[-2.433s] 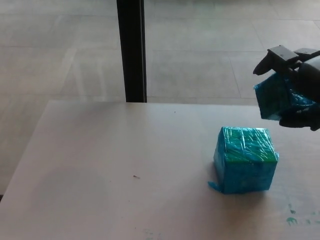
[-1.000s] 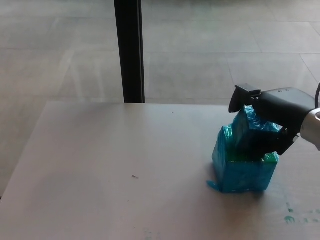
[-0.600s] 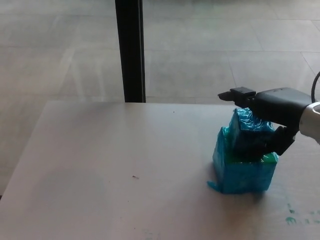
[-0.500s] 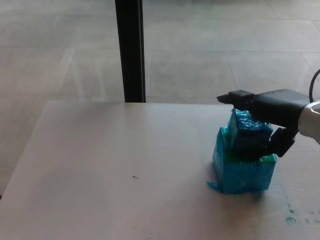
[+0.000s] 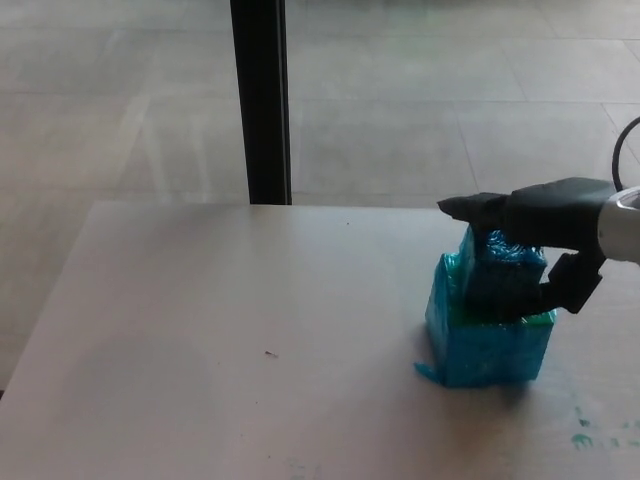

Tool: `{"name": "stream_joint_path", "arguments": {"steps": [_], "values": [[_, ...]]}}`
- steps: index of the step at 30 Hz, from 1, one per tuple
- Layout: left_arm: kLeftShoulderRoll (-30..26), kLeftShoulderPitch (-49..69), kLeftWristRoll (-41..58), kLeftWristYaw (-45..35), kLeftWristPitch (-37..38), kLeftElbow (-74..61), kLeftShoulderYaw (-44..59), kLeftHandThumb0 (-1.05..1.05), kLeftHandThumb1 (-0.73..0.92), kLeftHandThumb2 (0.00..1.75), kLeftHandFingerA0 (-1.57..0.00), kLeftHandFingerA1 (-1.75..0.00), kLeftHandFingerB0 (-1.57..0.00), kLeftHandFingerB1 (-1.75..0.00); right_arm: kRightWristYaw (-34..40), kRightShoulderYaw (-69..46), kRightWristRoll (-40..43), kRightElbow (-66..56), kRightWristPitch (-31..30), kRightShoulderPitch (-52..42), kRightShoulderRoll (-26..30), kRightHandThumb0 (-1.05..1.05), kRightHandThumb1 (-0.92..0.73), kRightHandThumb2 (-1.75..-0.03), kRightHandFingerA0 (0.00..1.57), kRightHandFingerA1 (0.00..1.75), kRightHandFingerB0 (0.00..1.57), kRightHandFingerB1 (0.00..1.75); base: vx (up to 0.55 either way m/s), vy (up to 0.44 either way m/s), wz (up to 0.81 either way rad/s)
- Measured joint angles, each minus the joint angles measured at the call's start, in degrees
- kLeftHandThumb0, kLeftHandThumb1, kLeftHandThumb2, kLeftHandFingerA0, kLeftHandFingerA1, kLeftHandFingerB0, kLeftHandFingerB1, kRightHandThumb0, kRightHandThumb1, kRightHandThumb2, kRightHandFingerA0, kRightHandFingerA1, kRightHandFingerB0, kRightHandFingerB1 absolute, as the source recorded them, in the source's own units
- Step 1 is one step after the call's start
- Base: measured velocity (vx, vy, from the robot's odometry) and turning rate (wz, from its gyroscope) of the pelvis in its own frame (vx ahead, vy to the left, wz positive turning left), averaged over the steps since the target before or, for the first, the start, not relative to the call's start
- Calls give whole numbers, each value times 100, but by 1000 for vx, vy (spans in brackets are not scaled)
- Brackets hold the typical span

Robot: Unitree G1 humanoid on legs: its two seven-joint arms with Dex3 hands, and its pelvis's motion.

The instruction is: The robot uses its right hand to pick up the small cube kept on the middle on the desk and place it on the bigger cube kept next to it

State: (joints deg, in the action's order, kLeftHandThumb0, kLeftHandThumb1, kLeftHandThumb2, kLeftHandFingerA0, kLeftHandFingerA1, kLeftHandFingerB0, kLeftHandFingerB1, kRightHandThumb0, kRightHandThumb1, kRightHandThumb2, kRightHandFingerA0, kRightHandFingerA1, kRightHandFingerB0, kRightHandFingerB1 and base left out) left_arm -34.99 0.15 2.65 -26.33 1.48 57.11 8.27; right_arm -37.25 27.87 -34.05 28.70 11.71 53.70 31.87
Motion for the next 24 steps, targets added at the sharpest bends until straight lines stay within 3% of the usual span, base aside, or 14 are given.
{"name": "stream_joint_path", "arguments": {"steps": [3, 5, 10, 11, 12, 15, 16, 17, 19, 20, 21, 22, 23, 24], "values": [[0, 35, -16, 26, -4, -25, -24, -80, 67, 60, -49, -73, -62, -82, -57, -93, -3, -59, -62, 96, 6, -104, -58, -105, 0, 17, 0, 0, 0, 0, 0], [0, 58, -20, 35, -9, -37, -36, -79, 66, 60, -40, -71, -59, -86, -67, -255, 39, -68, -102, 194, 5, -104, -59, -105, 0, 17, 0, 0, 0, 0, 0], [0, -32, -13, -15, -125, 150, -43, -80, 62, 59, -39, -71, -73, -95, -103, -766, 177, -53, -245, 588, 5, -104, -59, -103, 0, 17, 0, 0, 0, 0, 0], [2, -24, -8, -30, -126, 165, -35, -79, 48, 100, -38, -70, -77, -93, -99, -880, 219, -29, -265, 660, 5, -105, -62, -104, 0, 14, 0, 0, 0, 0, 0], [3, -14, -1, -42, -124, 177, -21, -79, 63, 60, -39, -69, -73, -100, -93, -965, 258, -9, -274, 704, 6, -105, -63, -102, 0, 12, 0, 0, 0, 0, 0], [16, 78, 2, -48, -106, 176, -5, -78, 63, 60, -37, -69, -72, -98, -70, -1231, 349, 27, -323, 815, 30, -105, -64, -101, 0, 13, 0, 0, 0, 0, 0], [28, 116, 1, -48, -102, 175, -2, -79, 47, 92, -37, -70, -69, -92, -56, -1322, 383, 52, -343, 865, 54, -104, -62, -99, 0, 15, 0, 0, 0, 0, 0], [36, 127, -1, -47, -98, 176, -5, -77, 63, 59, -39, -72, -67, -92, -54, -1372, 405, 77, -346, 904, 87, -102, -59, -98, 0, 15, 0, 0, 0, 0, 0], [62, 137, -2, -36, -91, 190, 0, -77, 62, 60, -37, -71, -66, -89, -51, -1580, 491, 131, -351, 996, 256, -100, -57, -96, 0, 15, 0, 0, 0, 0, 0], [70, 146, -2, -32, -91, 194, 1, -79, 48, 99, -37, -70, -77, -93, -52, -1660, 526, 137, -352, 1013, 333, -105, -59, -98, 0, 12, 0, 0, 0, 0, 0], [77, 163, -1, -31, -86, 167, 1, -80, 63, 61, -37, -74, -69, -98, -54, -1767, 576, 156, -332, 1012, 455, -105, -60, -98, 0, 6, 0, 3, 0, 0, 0], [78, 179, -2, -31, -82, 142, 0, -78, 64, 60, -40, -75, -67, -96, -53, -1929, 636, 148, -321, 969, 596, -90, -51, -86, 0, 0, 0, 13, 0, 0, 0], [78, 187, -2, -32, -78, 138, 0, -78, 64, 60, -40, -75, -67, -96, -40, -2091, 698, 130, -309, 911, 727, -90, -51, -86, 0, 0, 0, 13, 0, 0, 0], [77, 199, -2, -32, -77, 140, 1, -80, 67, 61, -39, -76, -67, -93, -24, -2270, 766, 118, -300, 836, 871, -82, -58, -97, 0, 21, 5, 30, 0, 0, 0]]}}
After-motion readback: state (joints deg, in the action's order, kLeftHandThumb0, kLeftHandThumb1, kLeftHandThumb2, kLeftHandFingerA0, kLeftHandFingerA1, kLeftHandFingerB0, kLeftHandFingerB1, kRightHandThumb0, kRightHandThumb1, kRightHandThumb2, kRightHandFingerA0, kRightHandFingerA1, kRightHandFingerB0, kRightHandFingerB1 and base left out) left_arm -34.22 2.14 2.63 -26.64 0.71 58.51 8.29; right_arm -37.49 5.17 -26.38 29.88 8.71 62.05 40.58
